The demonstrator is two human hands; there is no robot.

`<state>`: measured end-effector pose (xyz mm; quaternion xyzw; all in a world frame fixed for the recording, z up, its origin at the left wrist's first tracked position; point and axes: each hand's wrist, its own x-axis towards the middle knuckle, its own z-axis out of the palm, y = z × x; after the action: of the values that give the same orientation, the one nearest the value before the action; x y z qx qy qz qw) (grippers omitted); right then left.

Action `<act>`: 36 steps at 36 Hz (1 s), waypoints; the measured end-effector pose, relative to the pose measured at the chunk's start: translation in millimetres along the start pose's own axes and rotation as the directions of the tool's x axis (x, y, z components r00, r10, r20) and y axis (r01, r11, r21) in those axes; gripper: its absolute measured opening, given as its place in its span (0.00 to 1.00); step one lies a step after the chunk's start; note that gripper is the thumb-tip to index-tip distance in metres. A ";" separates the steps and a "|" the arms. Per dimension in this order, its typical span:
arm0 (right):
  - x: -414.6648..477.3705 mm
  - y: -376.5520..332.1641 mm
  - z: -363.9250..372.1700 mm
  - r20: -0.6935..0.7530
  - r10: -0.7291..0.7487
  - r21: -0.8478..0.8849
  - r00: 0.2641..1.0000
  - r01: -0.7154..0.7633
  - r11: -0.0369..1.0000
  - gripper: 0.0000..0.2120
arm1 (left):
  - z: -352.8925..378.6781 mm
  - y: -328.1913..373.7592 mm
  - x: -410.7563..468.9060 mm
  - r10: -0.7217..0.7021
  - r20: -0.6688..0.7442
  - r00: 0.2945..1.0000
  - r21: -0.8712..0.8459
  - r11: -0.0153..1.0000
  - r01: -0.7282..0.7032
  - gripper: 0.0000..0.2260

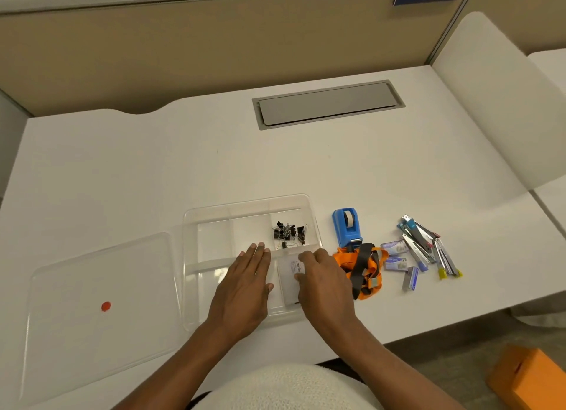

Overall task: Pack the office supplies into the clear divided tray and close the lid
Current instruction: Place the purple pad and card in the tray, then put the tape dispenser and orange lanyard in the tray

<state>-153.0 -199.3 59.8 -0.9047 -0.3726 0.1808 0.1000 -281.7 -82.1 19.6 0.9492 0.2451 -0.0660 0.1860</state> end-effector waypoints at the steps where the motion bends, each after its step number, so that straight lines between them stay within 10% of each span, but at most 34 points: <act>1: -1.5 1.8 -5.3 -0.026 0.015 0.009 1.000 -0.015 1.000 0.18 | -1.1 1.0 1.6 -0.008 0.013 1.000 0.006 1.000 0.008 0.30; 7: -13.3 30.8 -28.3 -0.219 0.175 0.122 0.960 -0.151 0.981 0.21 | -22.0 19.1 22.2 -0.064 -0.067 0.996 0.121 0.990 0.072 0.19; 15: -19.4 88.3 -25.3 -0.214 0.200 0.088 0.956 -0.185 0.979 0.32 | -40.4 68.5 86.8 0.201 -0.199 0.959 0.151 0.973 -0.172 0.15; 25: -12.0 110.0 4.7 -0.095 0.174 -0.029 0.980 -0.178 0.984 0.48 | -28.4 120.8 174.9 0.457 0.150 0.877 0.203 0.854 -0.479 0.35; 36: -0.2 116.3 19.7 -0.113 0.149 -0.058 0.982 -0.156 0.986 0.29 | -11.0 131.2 204.7 0.497 0.379 0.780 0.309 0.727 -0.614 0.30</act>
<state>-86.9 -280.3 5.1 -0.9419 -0.3021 0.1260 0.0755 -38.8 -94.0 27.5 0.9771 -0.1010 -0.1862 0.0223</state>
